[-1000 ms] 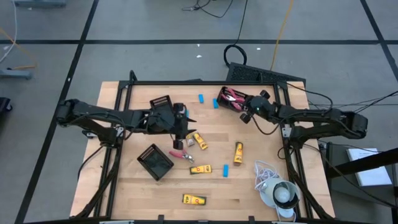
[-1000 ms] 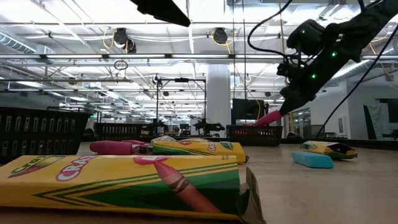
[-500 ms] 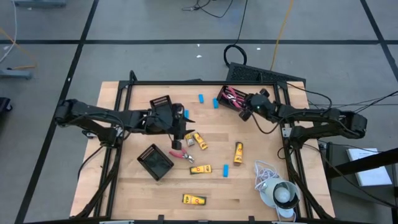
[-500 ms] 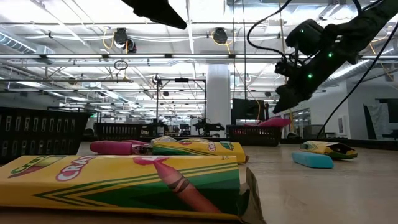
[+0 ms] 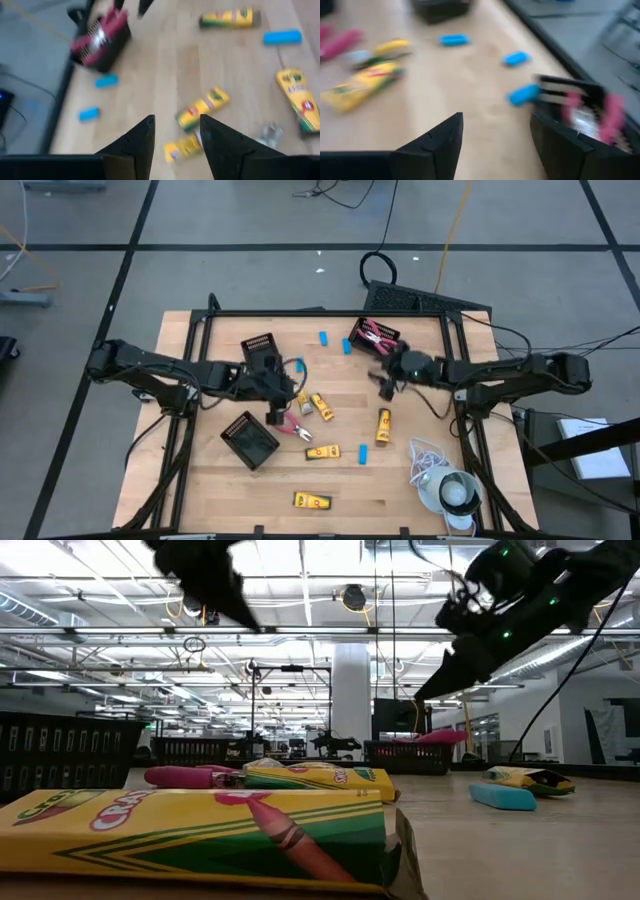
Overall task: Pick & Place School Supplies
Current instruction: Put the pink grommet eyelet pliers into the top right black bin
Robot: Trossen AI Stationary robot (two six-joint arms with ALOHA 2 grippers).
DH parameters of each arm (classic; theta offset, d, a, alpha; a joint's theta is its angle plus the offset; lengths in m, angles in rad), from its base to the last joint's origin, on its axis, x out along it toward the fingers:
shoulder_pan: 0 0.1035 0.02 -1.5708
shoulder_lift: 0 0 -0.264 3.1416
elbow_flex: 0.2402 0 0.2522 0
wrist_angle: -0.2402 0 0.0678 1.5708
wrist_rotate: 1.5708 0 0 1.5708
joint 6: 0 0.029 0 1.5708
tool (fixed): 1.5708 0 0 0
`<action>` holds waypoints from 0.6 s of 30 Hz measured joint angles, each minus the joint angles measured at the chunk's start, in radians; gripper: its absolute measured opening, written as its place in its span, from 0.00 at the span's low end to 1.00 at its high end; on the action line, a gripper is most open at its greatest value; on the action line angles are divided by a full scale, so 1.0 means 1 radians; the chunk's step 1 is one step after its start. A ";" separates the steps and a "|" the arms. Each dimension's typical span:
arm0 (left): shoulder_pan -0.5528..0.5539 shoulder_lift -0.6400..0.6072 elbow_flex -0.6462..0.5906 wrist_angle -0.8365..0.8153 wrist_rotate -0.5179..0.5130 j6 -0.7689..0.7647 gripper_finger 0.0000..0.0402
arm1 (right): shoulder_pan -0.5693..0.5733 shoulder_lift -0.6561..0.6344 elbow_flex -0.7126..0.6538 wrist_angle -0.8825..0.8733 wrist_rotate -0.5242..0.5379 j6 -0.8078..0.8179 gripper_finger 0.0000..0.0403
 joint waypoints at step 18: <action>-0.087 0.201 -0.165 0.159 0.264 -0.138 0.49 | 0.282 0.000 0.058 -0.063 0.087 -0.004 0.57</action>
